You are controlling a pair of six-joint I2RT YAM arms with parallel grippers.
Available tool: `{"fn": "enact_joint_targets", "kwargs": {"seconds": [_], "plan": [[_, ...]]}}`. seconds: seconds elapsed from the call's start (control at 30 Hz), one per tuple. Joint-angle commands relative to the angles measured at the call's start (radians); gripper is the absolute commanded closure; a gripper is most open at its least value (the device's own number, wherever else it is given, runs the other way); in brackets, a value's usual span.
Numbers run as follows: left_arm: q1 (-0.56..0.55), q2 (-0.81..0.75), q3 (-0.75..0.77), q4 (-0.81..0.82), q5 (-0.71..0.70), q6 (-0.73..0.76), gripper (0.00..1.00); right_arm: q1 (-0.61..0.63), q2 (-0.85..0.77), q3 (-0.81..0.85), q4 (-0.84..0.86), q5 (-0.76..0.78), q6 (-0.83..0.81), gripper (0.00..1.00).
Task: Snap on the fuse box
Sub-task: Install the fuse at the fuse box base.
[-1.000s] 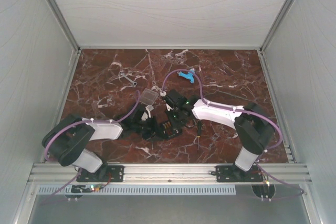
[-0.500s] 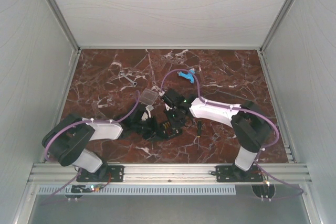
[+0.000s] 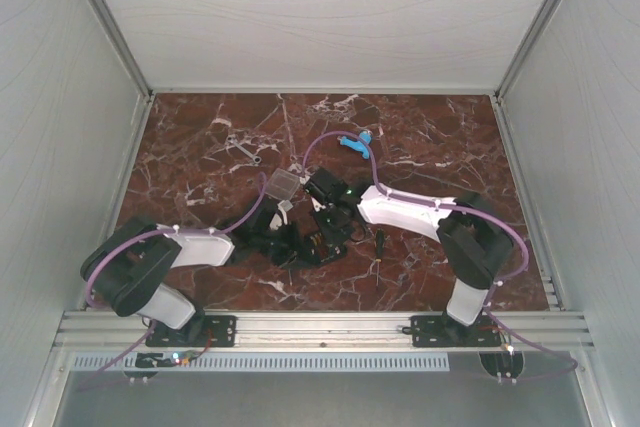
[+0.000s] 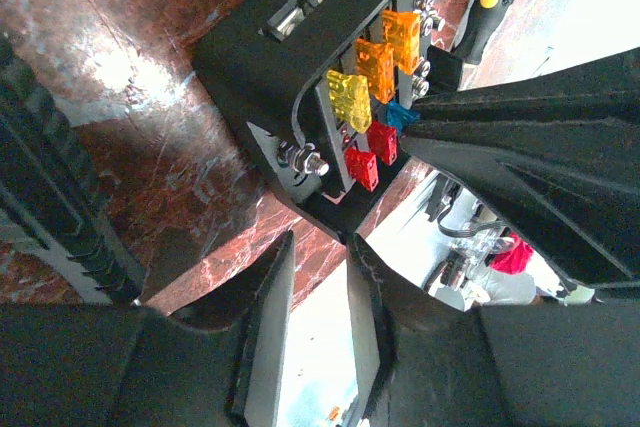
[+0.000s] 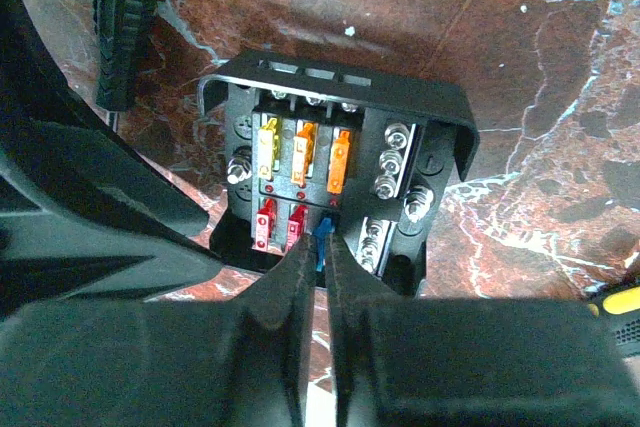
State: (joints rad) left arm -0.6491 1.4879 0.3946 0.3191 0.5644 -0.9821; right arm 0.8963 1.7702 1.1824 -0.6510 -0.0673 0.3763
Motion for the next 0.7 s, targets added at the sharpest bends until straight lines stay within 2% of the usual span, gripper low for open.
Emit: {"fn": "enact_joint_targets", "kwargs": {"seconds": [0.0,0.13,0.33,0.43,0.67], "plan": [[-0.003,0.002,0.032,0.023,-0.047,-0.007,0.73,0.03,0.009,-0.053,0.03,0.05,-0.047,0.9],[-0.002,0.002,0.033,0.021,-0.047,-0.007,0.73,0.036,-0.069,-0.042,0.036,0.036,-0.03,0.83],[-0.003,-0.002,0.035,0.015,-0.049,-0.006,0.72,0.037,-0.11,-0.026,0.027,0.043,-0.02,0.8],[-0.003,0.0,0.036,0.015,-0.05,-0.004,0.72,0.037,-0.112,-0.026,0.018,0.058,-0.012,0.81],[-0.003,0.005,0.038,0.017,-0.046,-0.004,0.73,0.038,-0.074,-0.03,-0.001,0.086,0.006,0.88]]}}
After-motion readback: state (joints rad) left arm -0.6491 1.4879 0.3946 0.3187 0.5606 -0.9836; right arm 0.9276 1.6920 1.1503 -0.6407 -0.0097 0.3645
